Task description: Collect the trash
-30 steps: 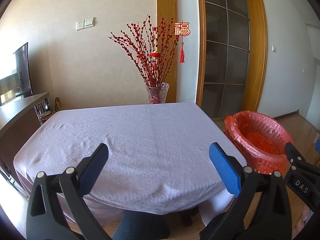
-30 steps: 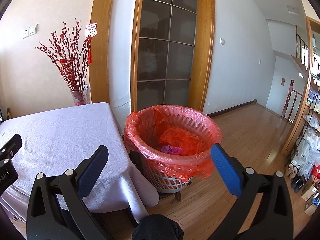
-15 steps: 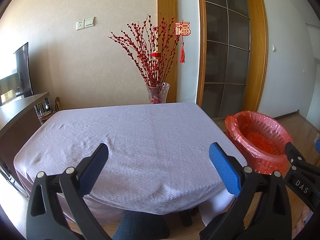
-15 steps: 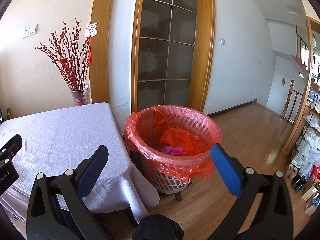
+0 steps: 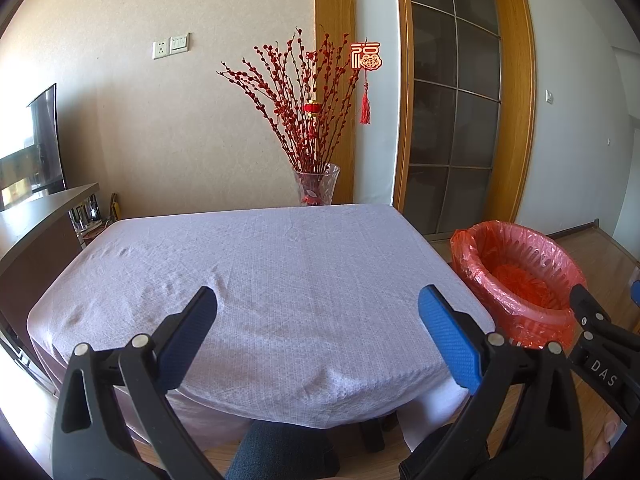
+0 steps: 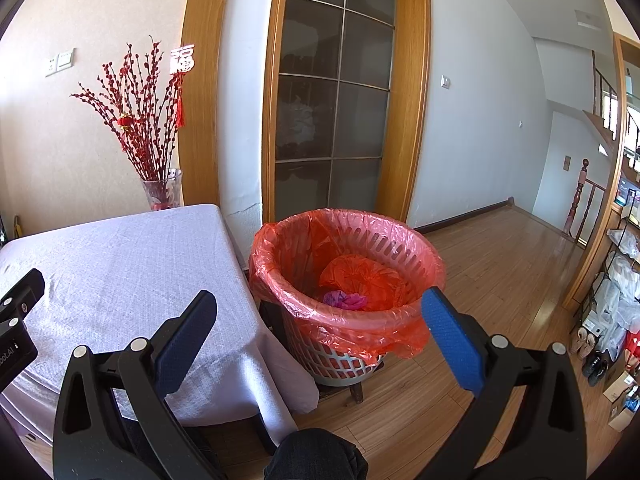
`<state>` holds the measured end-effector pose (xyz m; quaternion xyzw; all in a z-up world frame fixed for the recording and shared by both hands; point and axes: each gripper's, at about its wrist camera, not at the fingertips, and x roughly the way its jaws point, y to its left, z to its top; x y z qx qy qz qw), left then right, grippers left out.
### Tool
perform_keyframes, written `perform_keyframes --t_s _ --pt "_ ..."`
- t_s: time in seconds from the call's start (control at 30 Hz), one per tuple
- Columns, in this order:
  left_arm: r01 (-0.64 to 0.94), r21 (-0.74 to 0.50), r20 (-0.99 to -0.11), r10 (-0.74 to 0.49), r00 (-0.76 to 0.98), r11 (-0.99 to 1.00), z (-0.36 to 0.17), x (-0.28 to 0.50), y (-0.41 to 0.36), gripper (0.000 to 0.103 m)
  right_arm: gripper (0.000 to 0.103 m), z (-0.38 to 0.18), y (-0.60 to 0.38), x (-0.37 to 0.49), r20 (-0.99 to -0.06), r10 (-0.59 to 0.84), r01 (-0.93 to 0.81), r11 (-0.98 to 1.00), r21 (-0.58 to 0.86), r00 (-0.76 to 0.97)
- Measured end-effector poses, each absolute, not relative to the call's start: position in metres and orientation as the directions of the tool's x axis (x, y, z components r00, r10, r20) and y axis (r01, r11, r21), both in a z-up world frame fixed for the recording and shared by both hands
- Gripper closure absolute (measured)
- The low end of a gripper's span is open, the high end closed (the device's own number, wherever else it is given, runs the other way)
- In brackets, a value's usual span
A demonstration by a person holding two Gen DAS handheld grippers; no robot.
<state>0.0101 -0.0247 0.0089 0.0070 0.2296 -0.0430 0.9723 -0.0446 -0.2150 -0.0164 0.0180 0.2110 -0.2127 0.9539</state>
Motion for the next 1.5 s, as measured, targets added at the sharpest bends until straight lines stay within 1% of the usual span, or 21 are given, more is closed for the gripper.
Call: perform_keyframes --t_s 1.5 --pt "0.079 -0.003 -0.455 -0.071 0.888 0.997 0.0052 0.0085 -0.0246 0.004 0.002 -0.0175 -0.2117 -0.0428 -0.413 -0.395 0.409 0.911 -0.058 0.821"
